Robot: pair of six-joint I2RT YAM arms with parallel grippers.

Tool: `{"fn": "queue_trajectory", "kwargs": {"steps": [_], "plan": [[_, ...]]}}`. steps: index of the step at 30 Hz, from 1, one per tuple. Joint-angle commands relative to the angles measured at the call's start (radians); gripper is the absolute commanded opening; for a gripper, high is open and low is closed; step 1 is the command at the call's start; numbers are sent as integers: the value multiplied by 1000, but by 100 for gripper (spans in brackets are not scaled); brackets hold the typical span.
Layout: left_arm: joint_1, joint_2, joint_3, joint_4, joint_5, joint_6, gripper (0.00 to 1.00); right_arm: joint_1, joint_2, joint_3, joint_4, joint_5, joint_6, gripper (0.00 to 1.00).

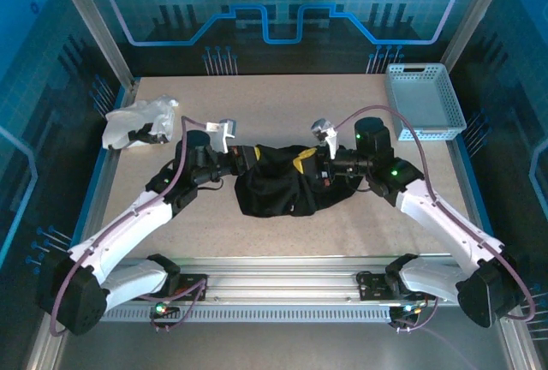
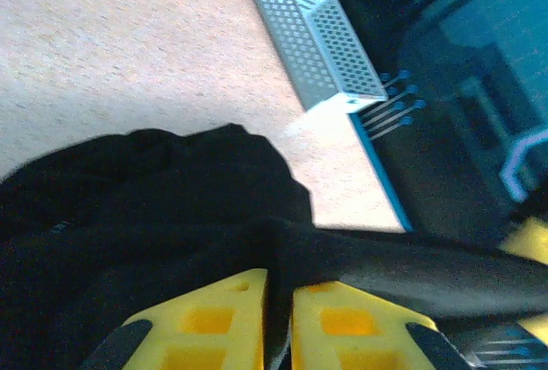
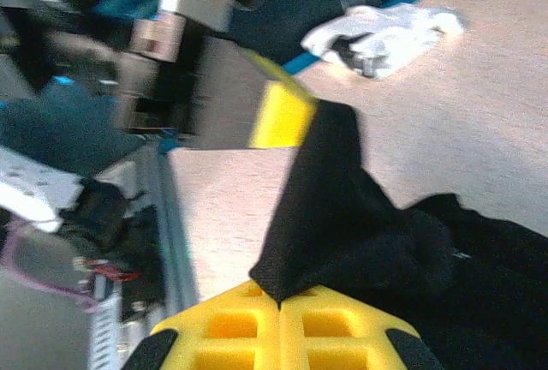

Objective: Fold the inside-out t-shirt

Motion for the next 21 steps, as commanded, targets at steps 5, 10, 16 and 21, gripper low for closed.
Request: {"fn": "queue_trajectory", "kwargs": {"steps": [5, 10, 16, 21], "plan": [[-33, 20, 100, -216, -178, 139, 35, -22, 43, 8, 84, -165, 92, 0], [-139, -72, 78, -289, -312, 215, 51, -42, 87, 22, 92, -123, 127, 0], [-227, -67, 87, -329, -241, 181, 39, -45, 107, 33, 90, -97, 144, 0], [-235, -8, 83, -249, -82, 133, 28, -48, 102, 35, 85, -85, 146, 0]]}}
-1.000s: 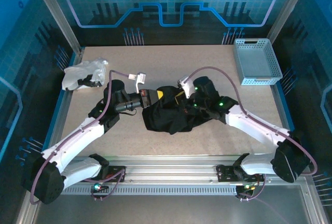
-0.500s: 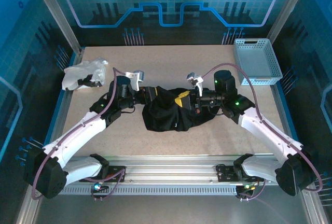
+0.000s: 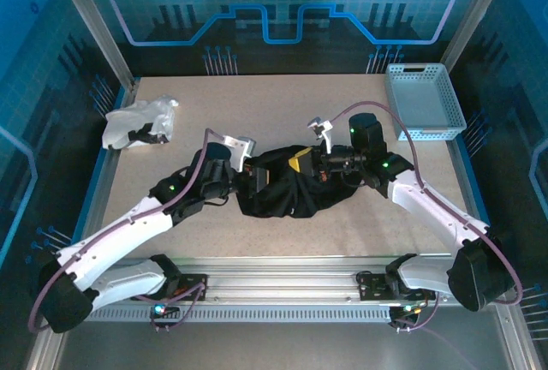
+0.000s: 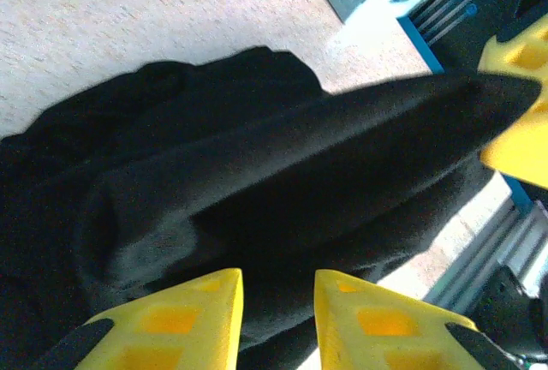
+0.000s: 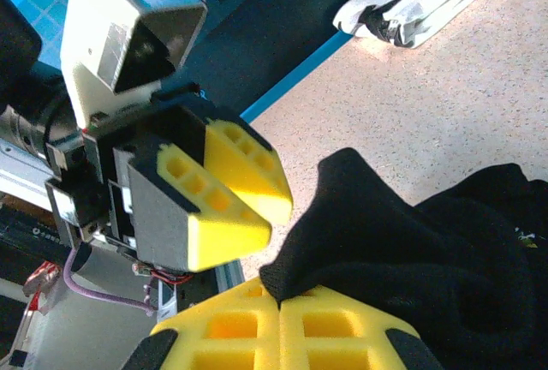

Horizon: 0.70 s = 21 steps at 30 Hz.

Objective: Fold the inside-out t-shirt

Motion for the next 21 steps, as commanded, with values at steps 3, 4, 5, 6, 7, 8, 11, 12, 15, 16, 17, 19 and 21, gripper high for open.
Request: {"fn": "queue_trajectory", "kwargs": {"steps": [3, 4, 5, 6, 7, 8, 11, 12, 15, 16, 17, 19, 21], "plan": [[-4, 60, 23, 46, 46, -30, 33, -14, -10, 29, 26, 1, 11, 0], [0, 75, 30, 41, 21, -32, 34, -15, -12, 28, 24, 2, 7, 0], [7, 94, 42, 35, -4, -40, 35, -14, -15, 27, 23, 2, 6, 0], [18, 117, 51, 35, -6, -44, 36, -14, -20, 24, 21, 2, 4, 0], [28, 135, 58, 35, -3, -52, 38, -14, -23, 21, 23, 3, 2, 0], [37, 159, 68, 36, 4, -58, 41, -15, -29, 15, 26, 3, 2, 0], [41, 228, 98, 58, 30, -43, 48, -14, -45, 3, 34, 4, -1, 0], [42, 251, 108, 71, 42, -39, 50, -14, -50, -2, 39, 2, -2, 0], [46, 315, 121, 146, 86, -38, 52, -16, -59, -20, 55, -1, -7, 0], [51, 333, 123, 178, 116, -40, 50, -15, -61, -26, 61, -3, -8, 0], [55, 355, 125, 223, 146, -48, 45, -17, -64, -33, 65, 1, -9, 0], [59, 386, 126, 295, 197, -59, 32, -23, -70, -38, 63, 3, -15, 0], [63, 405, 123, 369, 244, -70, 11, -35, -84, -67, 56, 9, -22, 0]]}}
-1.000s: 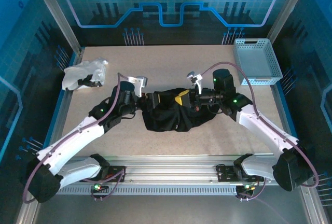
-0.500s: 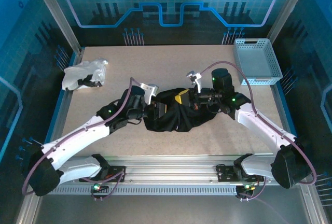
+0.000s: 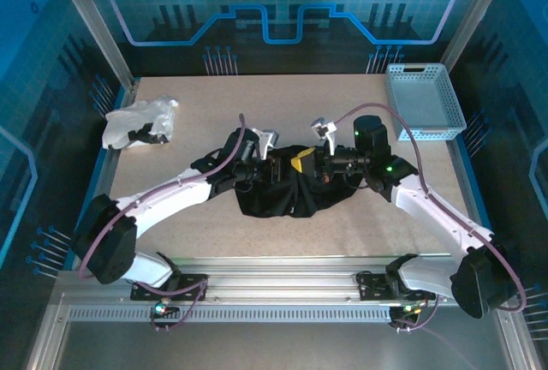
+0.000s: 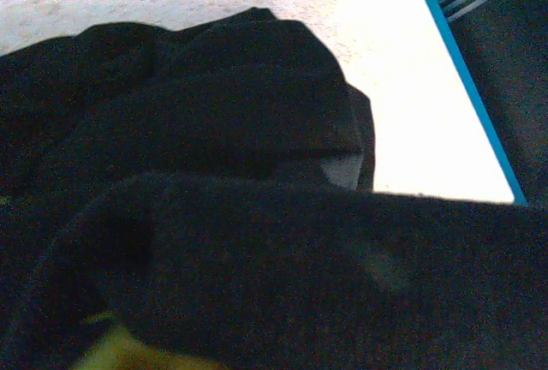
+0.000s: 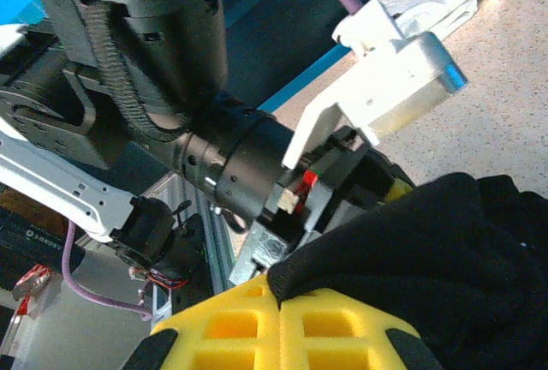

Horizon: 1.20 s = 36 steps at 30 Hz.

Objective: Fold the inside-out t-shirt

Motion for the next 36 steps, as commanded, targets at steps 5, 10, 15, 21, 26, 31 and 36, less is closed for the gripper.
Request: {"fn": "queue_trajectory", "kwargs": {"steps": [5, 10, 15, 21, 26, 31, 36], "plan": [[46, -57, -23, 258, 218, -24, 0, -74, -87, -57, -45, 69, -52, 0], [92, -229, -116, 313, 371, -86, 0, -76, -156, -38, -158, 288, -104, 0], [97, -304, -140, 322, 457, -163, 0, -37, -141, -21, -101, 311, -87, 0], [114, -344, -168, 425, 510, -285, 0, -3, -14, 133, -300, 628, -45, 13], [115, -358, -176, 447, 426, -355, 0, 41, 45, 222, -422, 669, -131, 31], [117, -356, -170, 412, 366, -346, 0, 137, -118, 99, -360, 687, -253, 44], [115, -346, -164, 395, 358, -342, 0, 189, -246, -48, -252, 559, -291, 51]]}}
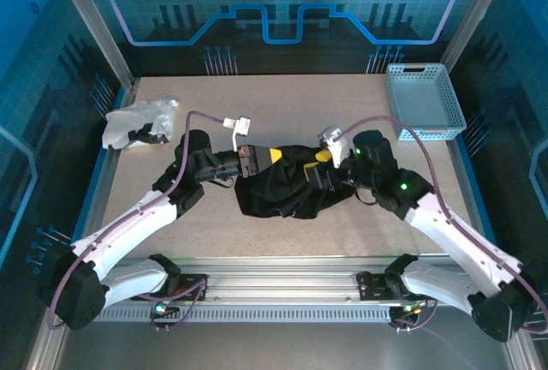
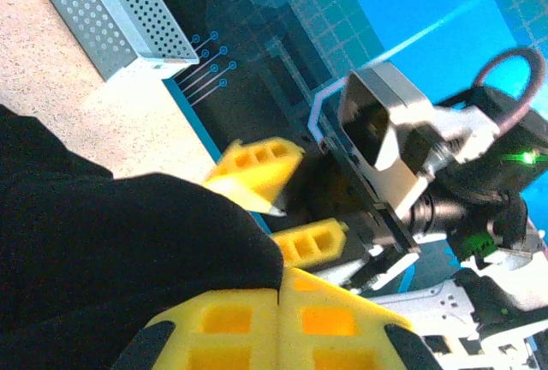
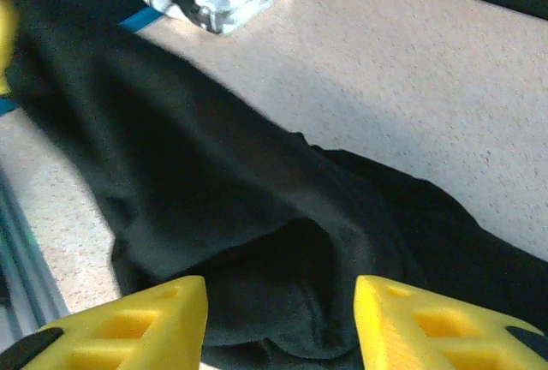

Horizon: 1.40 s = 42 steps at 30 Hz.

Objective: Fold the inside-out t-shirt

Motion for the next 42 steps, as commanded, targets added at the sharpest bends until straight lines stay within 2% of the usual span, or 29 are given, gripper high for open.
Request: {"fn": "queue_trajectory", "kwargs": {"steps": [1, 5, 11, 13, 17, 20, 22, 25, 27, 30, 33, 36, 40, 42], "plan": [[8, -7, 2, 4, -21, -5, 0, 51, -47, -79, 82, -60, -63, 52], [8, -7, 4, -1, -19, -3, 0, 107, -9, -99, 160, -53, -58, 52], [9, -16, 1, -14, -23, 9, 0, 119, 124, -29, 212, -2, -46, 48], [8, -19, 2, -20, -25, 13, 0, 120, 149, 1, 212, -12, -49, 40], [8, -26, 5, -58, -50, 37, 0, 119, 143, 14, 181, -5, -60, 13], [20, -29, 9, -123, -108, 57, 0, 108, 95, 22, 116, -39, -83, 2], [41, -29, 10, -174, -165, 60, 0, 86, 58, 46, 42, -121, -107, 0], [70, -19, 4, -212, -235, 77, 0, 4, 31, 112, -40, -381, -102, 0], [76, 0, 5, -215, -252, 103, 0, -54, 38, 129, 1, -565, -45, 0], [76, 19, 15, -240, -270, 144, 0, -102, 66, 124, 103, -694, 64, 0], [76, 12, 12, -270, -286, 176, 0, -113, 96, 127, 120, -716, 92, 0], [69, -14, 8, -310, -296, 223, 6, -121, 114, 116, 150, -702, 125, 0], [17, -75, -12, -374, -358, 311, 28, -137, 135, 101, 208, -674, 197, 0], [-22, -112, -33, -381, -382, 355, 34, -141, 148, 104, 217, -667, 216, 0]]}}
